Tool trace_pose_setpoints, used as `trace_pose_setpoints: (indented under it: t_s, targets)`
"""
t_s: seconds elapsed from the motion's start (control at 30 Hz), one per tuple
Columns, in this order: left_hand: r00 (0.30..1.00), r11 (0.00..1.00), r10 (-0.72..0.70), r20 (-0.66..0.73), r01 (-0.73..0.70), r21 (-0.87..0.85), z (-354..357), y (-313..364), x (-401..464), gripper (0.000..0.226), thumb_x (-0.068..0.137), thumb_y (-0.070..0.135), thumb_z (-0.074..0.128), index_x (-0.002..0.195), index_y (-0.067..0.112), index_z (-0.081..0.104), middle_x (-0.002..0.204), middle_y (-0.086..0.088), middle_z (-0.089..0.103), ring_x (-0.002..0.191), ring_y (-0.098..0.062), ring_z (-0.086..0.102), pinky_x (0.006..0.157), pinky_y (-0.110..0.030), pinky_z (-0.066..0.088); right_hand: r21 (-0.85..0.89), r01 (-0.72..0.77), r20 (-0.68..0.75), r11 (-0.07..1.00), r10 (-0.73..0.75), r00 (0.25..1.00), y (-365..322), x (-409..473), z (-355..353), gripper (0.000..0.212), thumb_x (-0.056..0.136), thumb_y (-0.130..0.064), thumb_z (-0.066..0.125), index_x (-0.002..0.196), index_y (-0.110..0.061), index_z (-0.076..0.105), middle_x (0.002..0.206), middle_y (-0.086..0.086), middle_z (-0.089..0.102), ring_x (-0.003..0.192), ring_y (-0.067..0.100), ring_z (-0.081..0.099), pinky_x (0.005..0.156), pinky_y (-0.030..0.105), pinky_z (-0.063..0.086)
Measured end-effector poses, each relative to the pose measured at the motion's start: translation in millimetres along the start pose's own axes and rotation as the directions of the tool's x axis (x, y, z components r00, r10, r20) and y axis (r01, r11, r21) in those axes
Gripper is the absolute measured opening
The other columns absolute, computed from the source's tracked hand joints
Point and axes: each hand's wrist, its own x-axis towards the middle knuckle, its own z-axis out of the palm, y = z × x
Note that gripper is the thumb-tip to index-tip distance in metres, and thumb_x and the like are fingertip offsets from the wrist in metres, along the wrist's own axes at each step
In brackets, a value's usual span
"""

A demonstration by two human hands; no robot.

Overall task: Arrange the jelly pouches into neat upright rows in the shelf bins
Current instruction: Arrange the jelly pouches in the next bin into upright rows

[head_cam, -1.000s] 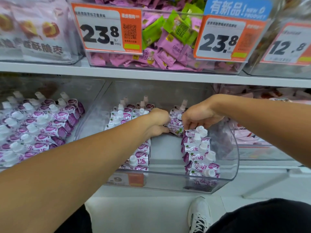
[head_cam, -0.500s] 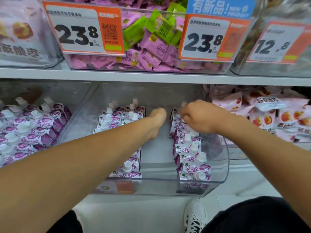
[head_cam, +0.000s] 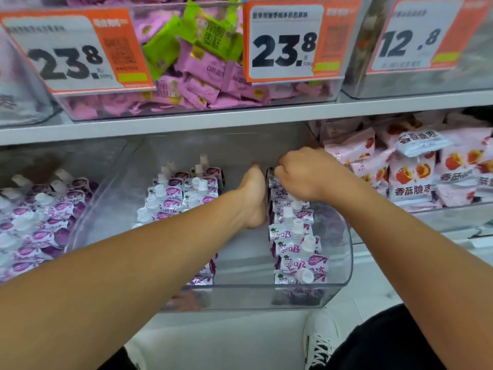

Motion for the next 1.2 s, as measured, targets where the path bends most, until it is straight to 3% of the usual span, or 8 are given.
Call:
trace_pose_setpoints:
  t_s: [0.17,0.3,0.4,0.5,0.73,0.87,1.03,1.2]
  targets:
    - [0.999,0.989,-0.037,-0.011,0.035,-0.145,15.1,-4.0,-14.4,0.075,0.098,0.065,0.014,0.099,0.011,0.066,0.084,-0.012,0.075,0.073,-0.024,0.073,0.062,-0.033,0.060,0.054,-0.018,0.005,0.998,0.018,1.000,-2.4,1.0,-2.6,0.035,0.091,-0.032,0.033,0.072,-0.010,0.053,0.082,0.010,0.059,0.080,0.035,0.057,0.071,0.038,0.047]
    - [0.998,0.989,-0.041,0.049,0.047,-0.139,6.2,-9.1,-21.8,0.073,0.100,0.060,0.005,0.105,0.017,0.063,0.093,-0.002,0.073,0.082,-0.013,0.070,0.057,-0.027,0.053,0.096,-0.023,0.010,0.995,0.022,1.000,0.4,1.5,-2.5,0.037,0.090,-0.031,0.034,0.076,-0.006,0.058,0.079,0.012,0.062,0.077,0.035,0.059,0.069,0.039,0.051]
    - [0.999,0.994,-0.042,0.004,0.042,-0.102,7.8,-29.4,-35.5,0.070,0.100,0.060,0.011,0.147,0.017,0.040,0.149,-0.011,0.045,0.129,-0.030,0.050,0.086,-0.037,0.049,0.093,-0.018,0.018,0.995,0.017,1.000,0.2,-0.2,-4.4,0.037,0.091,-0.030,0.035,0.076,-0.006,0.058,0.077,0.011,0.060,0.075,0.035,0.058,0.063,0.036,0.045]
    - [0.993,0.981,-0.116,-0.023,0.111,-0.161,19.7,-42.1,-51.8,0.079,0.088,0.076,0.015,0.152,0.031,0.028,0.159,0.004,0.026,0.145,-0.022,0.029,0.119,-0.047,0.021,0.109,0.010,0.002,0.994,-0.010,1.000,-4.5,0.0,-6.6,0.037,0.092,-0.030,0.034,0.072,-0.008,0.057,0.072,0.008,0.057,0.075,0.034,0.058,0.060,0.034,0.040]
    - [0.992,0.977,-0.112,0.049,0.119,-0.174,15.8,-41.2,-72.1,0.063,0.101,0.059,0.011,0.100,0.022,0.062,0.096,0.004,0.067,0.085,-0.014,0.064,0.075,-0.038,0.049,0.145,0.034,0.007,0.989,-0.035,0.999,-5.0,0.2,-9.8,0.033,0.088,-0.027,0.035,0.071,-0.010,0.056,0.068,0.005,0.056,0.078,0.035,0.058,0.065,0.035,0.047]
    - [0.987,0.956,-0.147,0.071,0.160,-0.247,18.3,-41.9,-73.6,0.073,0.096,0.067,0.016,0.152,0.021,0.025,0.155,-0.005,0.036,0.139,-0.027,0.040,0.115,-0.053,0.030,0.209,0.037,-0.011,0.977,-0.035,0.999,-9.1,3.5,-10.5,0.048,0.078,-0.037,0.031,0.095,-0.012,0.068,0.091,0.006,0.072,0.091,0.033,0.064,0.079,0.041,0.055]
    - [0.984,0.955,-0.121,0.128,0.151,-0.255,17.8,-39.5,-80.3,0.069,0.101,0.059,0.012,0.079,0.015,0.060,0.076,-0.008,0.073,0.097,-0.024,0.066,0.085,-0.047,0.047,0.160,0.020,0.053,0.987,-0.029,0.998,-7.9,2.7,-14.4,0.047,0.077,-0.040,0.036,0.101,-0.019,0.071,0.098,0.000,0.074,0.095,0.027,0.064,0.082,0.041,0.054]
    - [0.948,0.931,-0.174,0.266,0.247,-0.270,18.8,-37.6,-73.7,0.092,0.083,0.078,0.022,0.142,0.011,0.042,0.150,-0.015,0.043,0.137,-0.029,0.042,0.113,-0.055,0.030,0.196,0.026,0.033,0.980,-0.033,0.999,-7.5,3.6,-13.7,0.050,0.075,-0.037,0.032,0.101,-0.016,0.069,0.101,0.003,0.073,0.098,0.030,0.064,0.084,0.044,0.054]
